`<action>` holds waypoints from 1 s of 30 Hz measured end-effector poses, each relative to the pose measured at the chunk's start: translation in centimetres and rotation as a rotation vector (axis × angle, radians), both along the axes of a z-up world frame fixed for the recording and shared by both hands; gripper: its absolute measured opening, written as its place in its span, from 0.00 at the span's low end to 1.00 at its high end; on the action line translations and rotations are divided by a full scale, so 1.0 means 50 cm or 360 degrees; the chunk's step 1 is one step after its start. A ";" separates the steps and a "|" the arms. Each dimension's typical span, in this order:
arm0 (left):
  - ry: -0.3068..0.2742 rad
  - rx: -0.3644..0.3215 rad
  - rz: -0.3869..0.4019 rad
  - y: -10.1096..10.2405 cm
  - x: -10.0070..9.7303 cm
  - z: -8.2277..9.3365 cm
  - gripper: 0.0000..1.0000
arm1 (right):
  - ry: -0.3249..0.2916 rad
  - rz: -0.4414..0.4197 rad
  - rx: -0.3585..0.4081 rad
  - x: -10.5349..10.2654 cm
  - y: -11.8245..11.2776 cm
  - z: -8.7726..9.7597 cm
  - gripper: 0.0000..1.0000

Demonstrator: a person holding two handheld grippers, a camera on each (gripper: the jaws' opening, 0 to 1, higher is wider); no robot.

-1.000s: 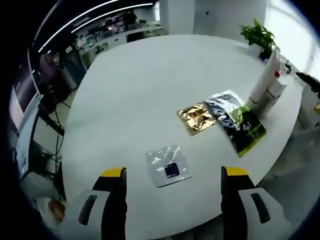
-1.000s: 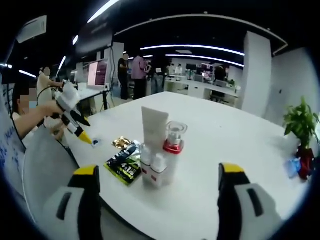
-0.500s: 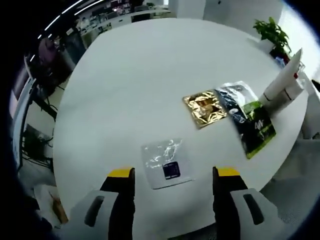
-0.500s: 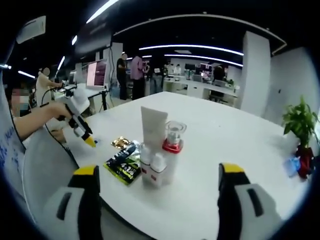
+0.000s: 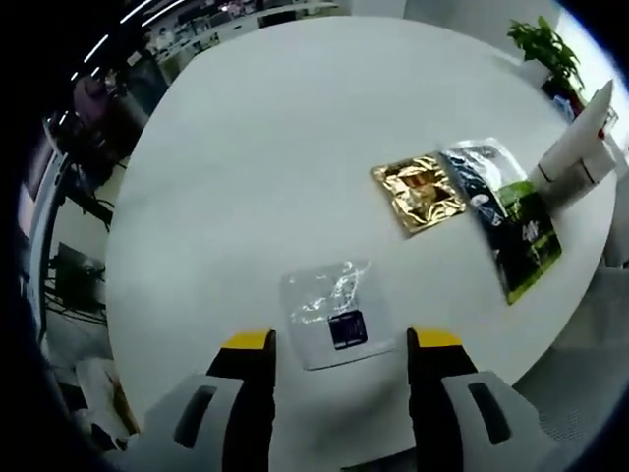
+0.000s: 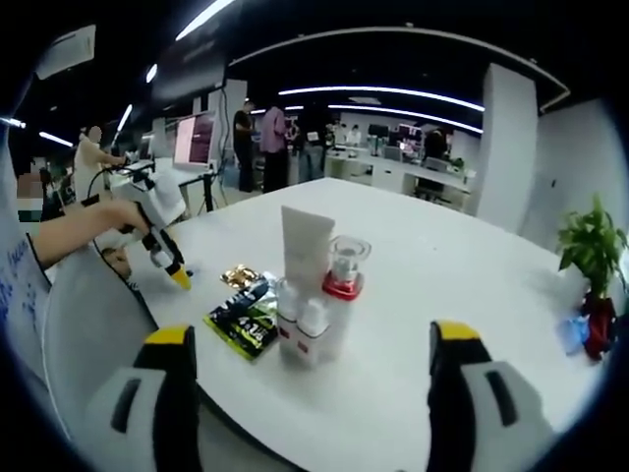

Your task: Arrange the skincare products in the storage area until every visible bottle or jar stands upright without overlapping.

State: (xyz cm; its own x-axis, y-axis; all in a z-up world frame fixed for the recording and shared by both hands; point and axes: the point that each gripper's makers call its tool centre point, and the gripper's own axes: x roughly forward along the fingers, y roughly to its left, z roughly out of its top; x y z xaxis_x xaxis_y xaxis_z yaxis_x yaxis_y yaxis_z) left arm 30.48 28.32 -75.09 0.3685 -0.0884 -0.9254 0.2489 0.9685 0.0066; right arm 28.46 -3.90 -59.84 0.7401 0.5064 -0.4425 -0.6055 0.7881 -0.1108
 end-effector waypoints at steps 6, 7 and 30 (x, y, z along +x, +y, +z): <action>0.0006 -0.0019 -0.0013 -0.004 0.006 -0.001 0.47 | 0.0008 0.0020 -0.0011 0.000 0.002 -0.003 0.99; 0.0010 -0.0018 -0.0020 -0.004 0.006 -0.001 0.46 | 0.0008 0.0025 -0.0013 -0.001 0.003 -0.004 0.99; 0.0099 0.0067 -0.0526 -0.022 0.000 0.001 0.37 | 0.0031 0.0086 -0.0066 -0.014 0.012 -0.017 0.99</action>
